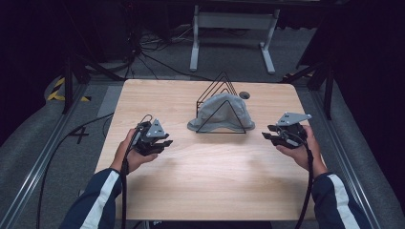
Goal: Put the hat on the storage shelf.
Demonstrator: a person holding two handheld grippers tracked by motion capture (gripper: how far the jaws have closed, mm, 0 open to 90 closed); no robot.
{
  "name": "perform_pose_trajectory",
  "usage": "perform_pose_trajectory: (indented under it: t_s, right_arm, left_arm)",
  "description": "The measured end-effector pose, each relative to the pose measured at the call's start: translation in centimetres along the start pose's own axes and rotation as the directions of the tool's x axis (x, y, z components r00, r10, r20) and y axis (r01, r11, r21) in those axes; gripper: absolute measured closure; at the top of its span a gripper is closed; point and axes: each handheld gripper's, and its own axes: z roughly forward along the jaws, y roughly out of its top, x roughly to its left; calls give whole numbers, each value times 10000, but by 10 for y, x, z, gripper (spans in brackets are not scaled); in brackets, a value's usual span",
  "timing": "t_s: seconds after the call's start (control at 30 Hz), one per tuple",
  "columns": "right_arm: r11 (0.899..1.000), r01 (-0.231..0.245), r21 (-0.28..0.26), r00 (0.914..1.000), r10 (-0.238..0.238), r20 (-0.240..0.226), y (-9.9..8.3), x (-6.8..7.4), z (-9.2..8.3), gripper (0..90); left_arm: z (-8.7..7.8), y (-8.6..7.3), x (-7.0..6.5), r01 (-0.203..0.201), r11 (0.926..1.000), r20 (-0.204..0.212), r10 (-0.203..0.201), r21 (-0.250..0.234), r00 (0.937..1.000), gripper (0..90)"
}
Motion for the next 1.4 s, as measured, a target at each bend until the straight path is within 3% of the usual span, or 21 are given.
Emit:
perform_pose_trajectory:
  t_s: [0.4, 0.5, 0.6, 0.63, 0.8, 0.9, 1.07, 1.33, 1.4]
  right_arm:
    - [9996, -150, 220, 9999, 148, 67, -35, 2, -10, 525]
    - [9995, -243, 208, 9997, 243, 15, -46, 2, -13, 497]
    - [9991, -323, 292, 9995, 325, -62, -58, 1, -14, 480]
    - [9988, -367, 315, 9993, 370, -102, -61, 0, -14, 467]
    - [9969, -687, 382, 9974, 695, -199, -82, 0, -15, 419]
    - [9953, -808, 525, 9966, 814, -107, -94, 2, -16, 394]
    - [9911, -1257, 446, 9915, 1270, -285, -116, 5, -17, 358]
    - [9790, -2014, 313, 9773, 2030, -605, -142, 14, -19, 331]
    - [9741, -2260, 66, 9728, 2260, -505, -148, 15, -22, 313]
  left_arm:
    - [-1, -27, -8, 41, 9983, -122, -34, 586, 9999, 599]
    - [-2, -33, -11, 121, 9972, -136, -111, 743, 9998, 556]
    - [-3, -39, -13, 41, 9942, -424, 5, 1071, 9991, 499]
    - [-3, -41, -14, 98, 9937, -328, -61, 1117, 9994, 482]
    - [-5, -51, -17, 360, 9940, -327, -327, 1037, 9989, 398]
    - [-7, -60, -17, 562, 9960, -37, -561, 688, 9984, 351]
    - [-7, -73, -20, 715, 9951, 252, -734, 680, 9970, 307]
    - [-5, -89, -24, 1008, 9922, 421, -1041, 735, 9937, 245]
    - [-5, -96, -25, 1267, 9908, 553, -1293, 482, 9901, 226]
